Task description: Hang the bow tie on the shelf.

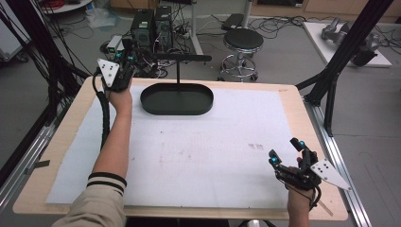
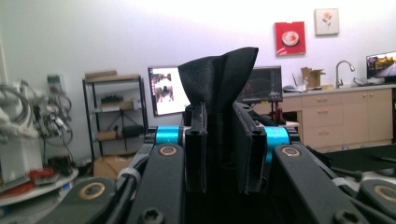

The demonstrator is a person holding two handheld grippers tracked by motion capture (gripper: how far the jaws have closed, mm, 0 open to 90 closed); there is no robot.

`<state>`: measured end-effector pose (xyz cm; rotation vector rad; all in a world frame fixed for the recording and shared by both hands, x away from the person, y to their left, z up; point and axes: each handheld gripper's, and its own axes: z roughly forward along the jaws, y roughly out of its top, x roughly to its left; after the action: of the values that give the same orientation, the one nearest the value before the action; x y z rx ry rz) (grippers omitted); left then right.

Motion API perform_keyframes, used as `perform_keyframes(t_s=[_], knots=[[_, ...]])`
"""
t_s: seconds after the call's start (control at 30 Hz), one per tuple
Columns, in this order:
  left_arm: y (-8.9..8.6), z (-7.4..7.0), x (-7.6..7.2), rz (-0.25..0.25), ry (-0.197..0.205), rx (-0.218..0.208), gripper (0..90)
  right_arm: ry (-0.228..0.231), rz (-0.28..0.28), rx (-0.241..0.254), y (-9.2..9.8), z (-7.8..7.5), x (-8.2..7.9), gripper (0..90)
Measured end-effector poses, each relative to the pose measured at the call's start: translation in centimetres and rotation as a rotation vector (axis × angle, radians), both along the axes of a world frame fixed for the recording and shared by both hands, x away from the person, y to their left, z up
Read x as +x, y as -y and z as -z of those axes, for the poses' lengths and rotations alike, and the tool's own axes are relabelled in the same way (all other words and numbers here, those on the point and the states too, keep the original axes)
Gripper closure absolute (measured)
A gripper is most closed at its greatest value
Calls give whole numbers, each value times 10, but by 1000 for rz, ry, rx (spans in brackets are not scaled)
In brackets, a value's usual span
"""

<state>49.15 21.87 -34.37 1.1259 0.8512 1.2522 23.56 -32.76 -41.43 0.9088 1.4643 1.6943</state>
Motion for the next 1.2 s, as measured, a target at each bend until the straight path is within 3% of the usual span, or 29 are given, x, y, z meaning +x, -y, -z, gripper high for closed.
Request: perform_keyframes(t_s=[0.23, 0.37, 0.53, 0.63, 0.67, 0.83, 1.13, 1.17, 1.2], knots=[[-5, 11, 14, -15, -23, -11, 761, -4, -7, -22, -4, 2, 3, 106], [-11, 21, 20, -22, -62, -12, 745, -10, -11, -31, -7, 3, 4, 106], [-13, 19, 19, -25, -73, -32, 528, -11, -18, -41, -9, 4, 5, 106], [-13, 14, 15, -33, -67, -26, 451, -7, -31, -38, -10, 5, 5, 106], [-14, 8, 10, -48, -81, -1, 439, 0, -33, -40, -10, 5, 5, 106], [-14, -5, -6, -37, -89, 30, 356, 6, -36, -54, -14, 4, 4, 106], [-27, -25, -80, 46, -100, -8, 290, 3, -24, -120, -22, 7, 4, 106], [-27, -25, -80, 46, -100, -8, 282, 0, -22, -120, -23, 7, 4, 106], [-31, -26, -100, 64, -93, -9, 277, 0, -22, -121, -23, 7, 3, 106]])
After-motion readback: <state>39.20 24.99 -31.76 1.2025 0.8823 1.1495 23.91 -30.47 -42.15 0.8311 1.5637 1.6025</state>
